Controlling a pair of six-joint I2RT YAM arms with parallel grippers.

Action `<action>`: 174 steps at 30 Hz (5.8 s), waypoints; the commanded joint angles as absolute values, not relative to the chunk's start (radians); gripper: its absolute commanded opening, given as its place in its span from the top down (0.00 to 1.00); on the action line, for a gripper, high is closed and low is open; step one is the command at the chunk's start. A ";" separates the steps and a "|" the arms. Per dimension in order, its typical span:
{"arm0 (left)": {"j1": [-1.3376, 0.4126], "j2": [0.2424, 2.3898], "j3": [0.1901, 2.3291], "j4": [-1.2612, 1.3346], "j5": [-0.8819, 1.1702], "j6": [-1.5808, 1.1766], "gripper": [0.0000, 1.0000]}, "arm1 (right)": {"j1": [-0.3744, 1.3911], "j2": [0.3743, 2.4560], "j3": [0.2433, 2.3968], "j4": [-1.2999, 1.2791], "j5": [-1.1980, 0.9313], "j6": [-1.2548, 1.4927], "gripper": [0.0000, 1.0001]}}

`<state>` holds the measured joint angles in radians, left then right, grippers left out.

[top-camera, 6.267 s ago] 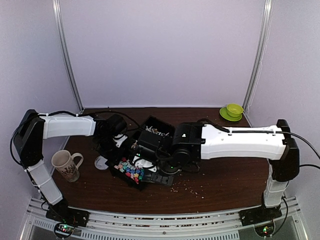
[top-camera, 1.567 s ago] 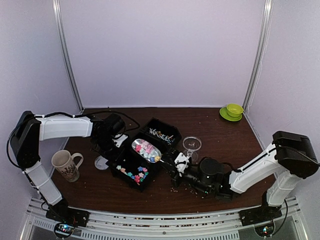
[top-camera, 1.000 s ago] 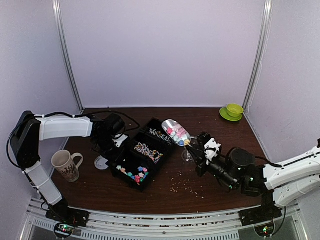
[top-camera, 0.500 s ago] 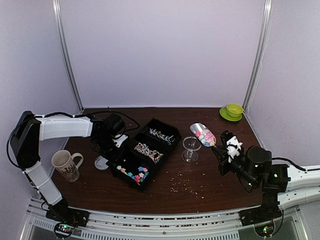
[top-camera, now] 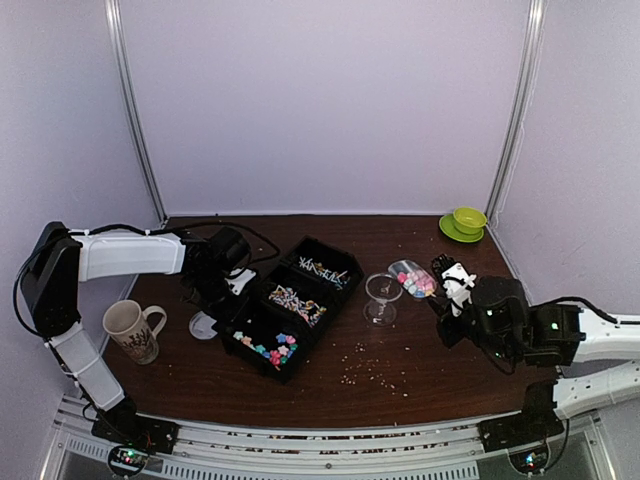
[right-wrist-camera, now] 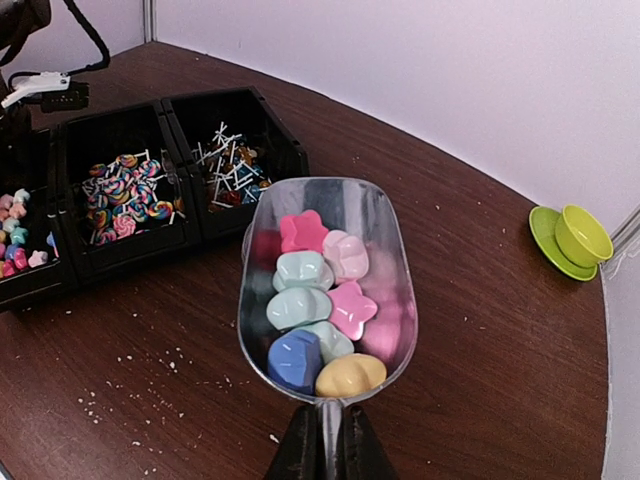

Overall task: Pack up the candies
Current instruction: Place the fake candies in the packing box, then adjust the fake candies in the storage box, then scoop the fake candies from the plate.

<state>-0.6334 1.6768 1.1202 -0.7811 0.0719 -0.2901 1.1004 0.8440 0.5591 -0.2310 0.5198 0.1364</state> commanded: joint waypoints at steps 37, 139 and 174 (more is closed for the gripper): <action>-0.626 1.638 1.192 -0.667 0.120 -0.305 1.00 | 0.912 1.162 0.948 -0.660 0.261 0.180 1.00; -0.612 1.617 1.161 -0.597 0.221 -0.295 1.00 | 1.161 1.459 1.472 -0.928 0.036 -0.004 1.00; -0.670 1.590 1.173 -0.594 0.151 -0.261 1.00 | 1.286 2.153 2.039 -1.182 0.119 -0.034 1.00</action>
<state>-0.6655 1.6756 1.1076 -0.7578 0.0906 -0.2775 1.2861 2.1139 1.9934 -1.1522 0.1112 -0.0383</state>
